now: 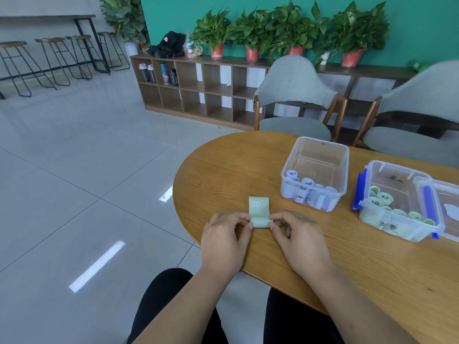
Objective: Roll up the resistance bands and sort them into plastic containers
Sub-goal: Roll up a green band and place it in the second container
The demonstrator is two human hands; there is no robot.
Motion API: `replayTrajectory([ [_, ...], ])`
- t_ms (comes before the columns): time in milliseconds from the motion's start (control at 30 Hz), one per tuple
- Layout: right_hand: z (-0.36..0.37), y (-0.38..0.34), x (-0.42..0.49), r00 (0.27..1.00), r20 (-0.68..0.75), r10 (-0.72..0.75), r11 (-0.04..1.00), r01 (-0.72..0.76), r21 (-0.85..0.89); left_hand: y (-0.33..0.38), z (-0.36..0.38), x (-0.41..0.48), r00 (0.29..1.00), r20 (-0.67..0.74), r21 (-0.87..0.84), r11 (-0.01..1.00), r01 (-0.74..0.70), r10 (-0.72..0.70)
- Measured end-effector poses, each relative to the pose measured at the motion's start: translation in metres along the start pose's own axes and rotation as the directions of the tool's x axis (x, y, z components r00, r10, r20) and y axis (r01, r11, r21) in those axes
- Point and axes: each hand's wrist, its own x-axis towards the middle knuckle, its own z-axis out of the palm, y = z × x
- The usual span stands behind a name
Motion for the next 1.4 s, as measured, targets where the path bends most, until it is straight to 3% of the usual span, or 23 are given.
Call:
replayTrajectory([
  [1400, -0.0009, -0.0002, -0.0008, 0.999, 0.036, 0.008, 1.0, -0.009, 0.017, 0.0003, -0.001, -0.0005, 1.0, 0.001, -0.028, 1.0, 0.009, -0.009],
])
